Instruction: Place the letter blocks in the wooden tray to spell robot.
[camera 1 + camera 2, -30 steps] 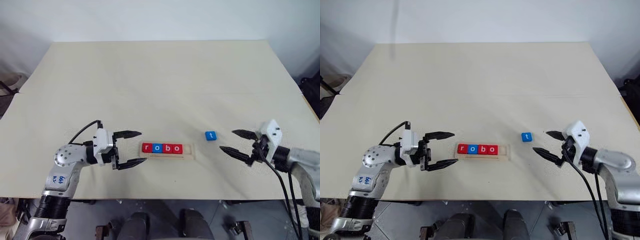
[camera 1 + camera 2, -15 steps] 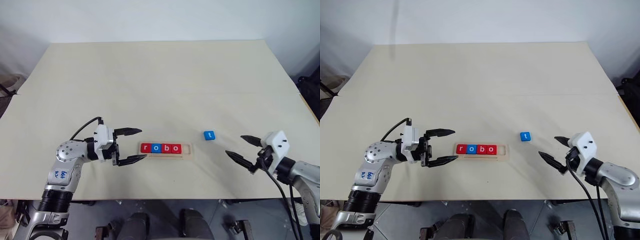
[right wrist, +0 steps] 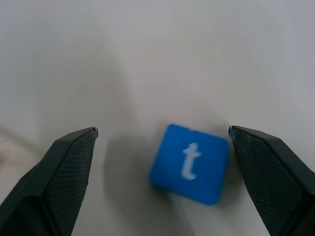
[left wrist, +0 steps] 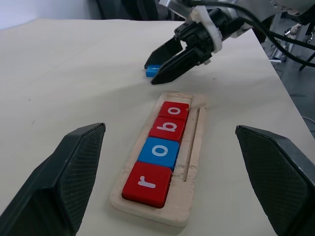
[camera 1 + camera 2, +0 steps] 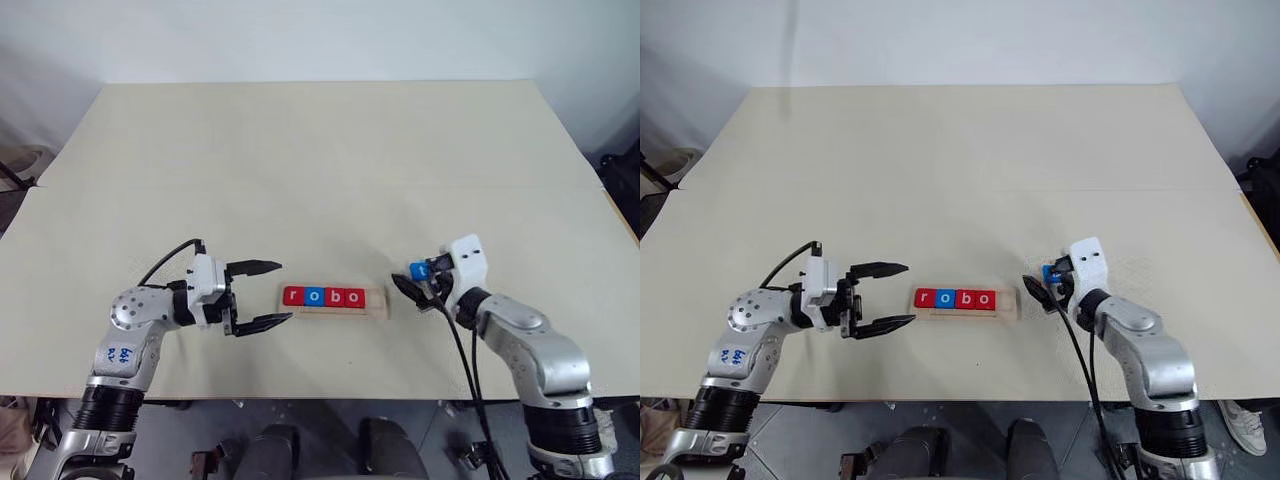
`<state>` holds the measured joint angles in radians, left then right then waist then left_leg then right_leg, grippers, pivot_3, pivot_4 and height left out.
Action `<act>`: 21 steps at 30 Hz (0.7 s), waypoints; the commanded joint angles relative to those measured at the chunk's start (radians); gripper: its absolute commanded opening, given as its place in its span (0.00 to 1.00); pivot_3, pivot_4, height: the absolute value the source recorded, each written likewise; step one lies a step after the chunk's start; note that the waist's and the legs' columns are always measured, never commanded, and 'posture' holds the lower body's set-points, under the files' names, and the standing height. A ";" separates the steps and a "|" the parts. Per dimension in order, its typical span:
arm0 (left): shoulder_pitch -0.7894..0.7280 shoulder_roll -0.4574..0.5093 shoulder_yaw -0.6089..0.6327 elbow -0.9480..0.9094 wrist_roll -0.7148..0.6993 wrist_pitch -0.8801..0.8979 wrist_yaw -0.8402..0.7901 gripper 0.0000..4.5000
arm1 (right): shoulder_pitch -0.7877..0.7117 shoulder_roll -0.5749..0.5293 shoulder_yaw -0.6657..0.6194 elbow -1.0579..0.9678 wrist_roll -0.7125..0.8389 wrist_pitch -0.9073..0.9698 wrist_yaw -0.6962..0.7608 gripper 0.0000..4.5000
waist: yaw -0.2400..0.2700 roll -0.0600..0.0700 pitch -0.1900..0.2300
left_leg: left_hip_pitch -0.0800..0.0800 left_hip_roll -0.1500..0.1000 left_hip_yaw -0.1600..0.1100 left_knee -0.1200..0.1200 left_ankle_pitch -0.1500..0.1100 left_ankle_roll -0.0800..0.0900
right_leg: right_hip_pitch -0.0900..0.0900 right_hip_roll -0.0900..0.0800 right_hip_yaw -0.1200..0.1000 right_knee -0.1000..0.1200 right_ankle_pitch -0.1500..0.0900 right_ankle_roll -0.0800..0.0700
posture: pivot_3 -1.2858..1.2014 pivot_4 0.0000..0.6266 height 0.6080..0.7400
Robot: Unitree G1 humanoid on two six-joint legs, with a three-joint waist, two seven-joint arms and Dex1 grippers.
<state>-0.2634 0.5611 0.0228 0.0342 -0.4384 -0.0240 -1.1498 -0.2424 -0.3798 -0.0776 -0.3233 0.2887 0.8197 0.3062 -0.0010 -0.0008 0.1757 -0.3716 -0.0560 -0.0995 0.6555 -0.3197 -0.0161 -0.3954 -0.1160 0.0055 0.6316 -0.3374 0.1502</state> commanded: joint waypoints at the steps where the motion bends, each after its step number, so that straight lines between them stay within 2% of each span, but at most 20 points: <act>1: 0.012 0.013 0.023 -0.049 -0.008 -0.004 0.006 1.00 | -0.008 0.024 0.007 -0.045 -0.037 0.020 -0.074 0.86 | 0.000 0.000 0.000 | 0.000 0.000 0.000 0.000 0.000 0.000 | 0.000 0.000 0.000 0.000 0.000 0.000 | 0.52 0.24 1.00; 8: 0.015 0.013 0.024 -0.054 -0.008 -0.005 0.011 1.00 | 0.003 0.044 0.015 -0.114 -0.037 0.085 -0.102 0.33 | -0.002 0.000 0.000 | 0.000 0.000 0.000 -0.001 0.000 0.000 | -0.001 0.000 0.000 0.004 0.000 0.000 | 0.52 0.24 1.00; 15: 0.004 0.007 0.016 -0.041 -0.008 -0.006 0.004 1.00 | 0.032 0.017 -0.055 -0.190 -0.024 0.144 -0.111 0.33 | -0.002 0.000 0.000 | 0.000 0.000 0.000 -0.001 0.000 0.000 | -0.002 0.000 0.000 0.004 0.000 0.000 | 0.52 0.24 1.00; 21: -0.006 0.003 0.008 -0.026 -0.008 -0.005 -0.012 1.00 | 0.125 0.052 -0.112 -0.348 0.014 0.273 -0.133 0.33 | -0.001 0.000 0.000 | 0.000 0.000 0.000 -0.002 0.000 0.000 | -0.002 0.000 0.001 0.004 0.000 0.000 | 0.52 0.24 1.00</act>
<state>-0.2608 0.5647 0.0252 0.0169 -0.4387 -0.0234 -1.1552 -0.1300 -0.3404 -0.1711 -0.6024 0.2810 1.0682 0.1827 -0.0017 -0.0008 0.1757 -0.3716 -0.0559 -0.0993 0.6533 -0.3197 -0.0161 -0.3970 -0.1156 0.0061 0.6359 -0.3375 0.1502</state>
